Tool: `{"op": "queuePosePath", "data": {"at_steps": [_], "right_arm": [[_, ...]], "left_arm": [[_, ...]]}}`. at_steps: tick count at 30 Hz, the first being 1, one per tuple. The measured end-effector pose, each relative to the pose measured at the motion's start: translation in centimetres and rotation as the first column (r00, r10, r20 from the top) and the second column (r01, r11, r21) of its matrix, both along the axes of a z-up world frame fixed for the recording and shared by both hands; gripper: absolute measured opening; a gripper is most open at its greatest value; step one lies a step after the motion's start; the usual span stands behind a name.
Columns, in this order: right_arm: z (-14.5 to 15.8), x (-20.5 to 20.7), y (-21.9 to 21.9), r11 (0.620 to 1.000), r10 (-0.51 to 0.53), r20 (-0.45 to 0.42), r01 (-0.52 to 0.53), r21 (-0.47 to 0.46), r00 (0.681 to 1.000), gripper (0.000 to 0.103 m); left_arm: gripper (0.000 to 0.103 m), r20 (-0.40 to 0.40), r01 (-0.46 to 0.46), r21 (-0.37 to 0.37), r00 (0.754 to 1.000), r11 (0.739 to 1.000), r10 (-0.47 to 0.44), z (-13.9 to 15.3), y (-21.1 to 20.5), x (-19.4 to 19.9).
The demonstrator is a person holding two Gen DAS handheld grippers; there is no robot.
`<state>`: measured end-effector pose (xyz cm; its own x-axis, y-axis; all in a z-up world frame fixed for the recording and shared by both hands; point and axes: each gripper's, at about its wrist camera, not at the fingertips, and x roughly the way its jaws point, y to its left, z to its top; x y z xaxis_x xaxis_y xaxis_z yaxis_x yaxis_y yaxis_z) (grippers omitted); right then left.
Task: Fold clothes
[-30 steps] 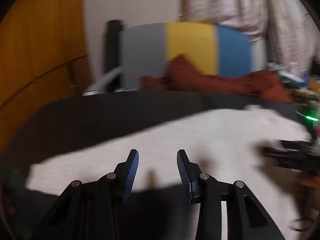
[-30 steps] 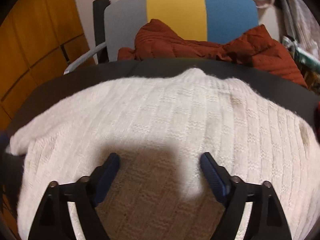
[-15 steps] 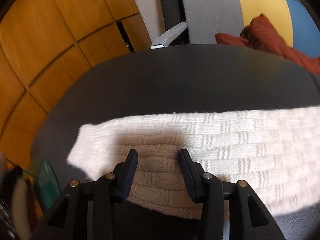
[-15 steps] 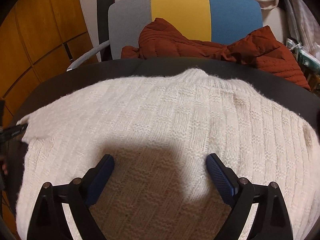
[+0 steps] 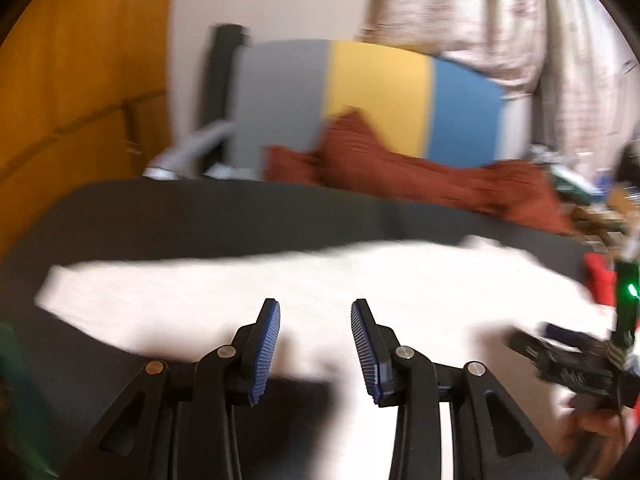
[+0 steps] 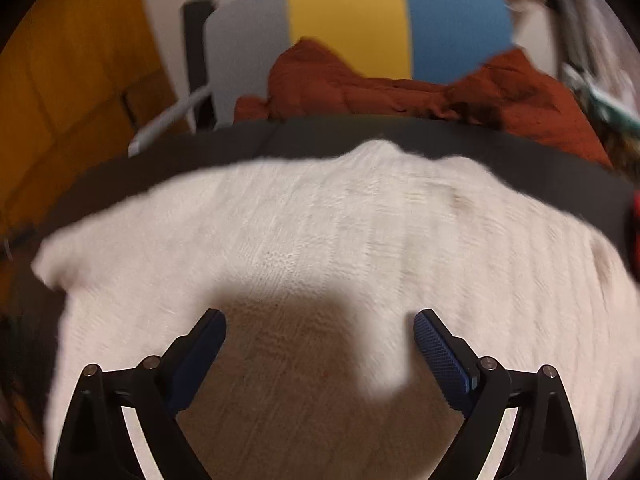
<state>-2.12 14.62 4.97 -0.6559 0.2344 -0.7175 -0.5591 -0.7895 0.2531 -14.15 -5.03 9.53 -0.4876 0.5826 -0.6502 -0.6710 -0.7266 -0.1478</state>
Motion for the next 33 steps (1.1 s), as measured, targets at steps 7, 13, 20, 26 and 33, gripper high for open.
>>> {"op": "queuePosePath", "data": {"at_steps": [7,13,20,26,33], "right_arm": [[3.0,14.6,1.1,0.967,-0.191,-0.211,0.147,-0.206,0.959,0.096],[1.6,33.5,6.5,0.758,-0.615,-0.203,0.501,-0.418,0.762,0.096],[-0.1,49.3,10.5,0.463,-0.883,-0.277,0.608,-0.645,0.379,0.065],[-1.3,51.4,13.0,0.409,-0.91,-0.288,0.545,-0.731,0.297,0.043],[0.3,50.3,12.7,0.424,-0.9,-0.254,0.579,-0.697,0.353,0.039]], "left_arm": [[0.039,0.077,0.047,-0.043,0.996,0.998,-0.043,-6.6,3.3,3.3],[0.04,0.046,0.038,-0.073,0.998,0.997,-0.035,-7.4,3.5,4.5],[0.04,0.054,0.04,-0.063,0.998,0.997,-0.037,-7.7,2.7,4.5],[0.04,0.061,0.042,-0.055,0.997,0.998,-0.039,-7.9,2.4,4.4],[0.041,0.067,0.044,-0.049,0.997,0.998,-0.041,-7.9,2.3,4.3]]}}
